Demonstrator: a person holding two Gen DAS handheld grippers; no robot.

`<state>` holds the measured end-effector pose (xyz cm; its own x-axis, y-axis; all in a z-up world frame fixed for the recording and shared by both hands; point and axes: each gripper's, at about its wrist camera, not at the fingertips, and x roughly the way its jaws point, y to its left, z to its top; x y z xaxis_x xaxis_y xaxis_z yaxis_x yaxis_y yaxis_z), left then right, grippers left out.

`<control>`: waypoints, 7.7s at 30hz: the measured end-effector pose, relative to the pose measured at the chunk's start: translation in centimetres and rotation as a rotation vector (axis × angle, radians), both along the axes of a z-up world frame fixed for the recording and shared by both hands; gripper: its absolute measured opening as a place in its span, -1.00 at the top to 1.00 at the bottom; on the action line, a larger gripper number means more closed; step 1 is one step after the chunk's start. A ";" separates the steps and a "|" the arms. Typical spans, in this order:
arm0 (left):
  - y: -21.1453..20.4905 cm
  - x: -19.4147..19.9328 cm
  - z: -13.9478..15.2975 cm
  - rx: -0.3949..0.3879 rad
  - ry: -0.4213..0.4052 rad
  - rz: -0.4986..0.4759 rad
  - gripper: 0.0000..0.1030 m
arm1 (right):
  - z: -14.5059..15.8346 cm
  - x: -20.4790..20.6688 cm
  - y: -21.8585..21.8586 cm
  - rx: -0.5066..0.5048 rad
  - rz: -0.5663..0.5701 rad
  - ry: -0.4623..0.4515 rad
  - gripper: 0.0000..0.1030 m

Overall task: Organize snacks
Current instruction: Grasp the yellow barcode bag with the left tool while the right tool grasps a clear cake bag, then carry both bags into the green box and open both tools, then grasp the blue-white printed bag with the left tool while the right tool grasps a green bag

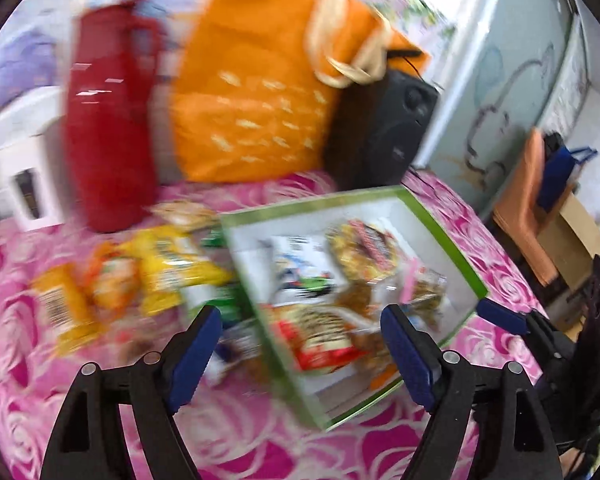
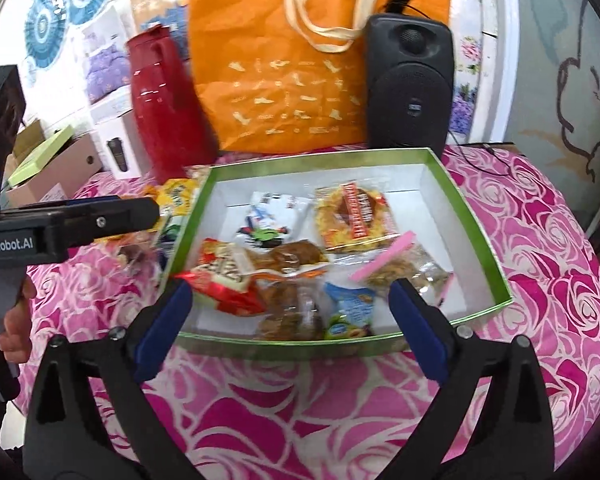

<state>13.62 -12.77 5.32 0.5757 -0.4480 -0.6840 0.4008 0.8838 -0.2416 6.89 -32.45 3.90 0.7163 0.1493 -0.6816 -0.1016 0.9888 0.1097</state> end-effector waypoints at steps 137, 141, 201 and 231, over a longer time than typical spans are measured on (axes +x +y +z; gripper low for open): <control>-6.0 5.4 -0.7 -0.046 0.023 -0.117 -0.77 | -0.8 1.5 -3.0 -0.030 -0.107 -0.041 -1.00; -4.7 3.8 0.4 -0.048 -0.006 -0.107 -0.77 | 0.3 0.8 -1.8 -0.029 -0.090 -0.065 -1.00; 15.5 -0.7 -8.7 -0.075 0.139 0.100 0.46 | -3.7 8.2 15.5 -0.024 0.298 0.150 -0.03; 15.2 -2.6 -9.2 -0.036 0.167 0.052 0.32 | -5.1 4.6 16.7 -0.065 0.436 0.228 0.46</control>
<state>11.00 2.40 -3.84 0.4784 -0.4469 -0.7559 0.3069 0.8916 -0.3329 11.51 -15.75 -1.21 0.4281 0.3535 -0.8318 -0.4878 0.8651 0.1166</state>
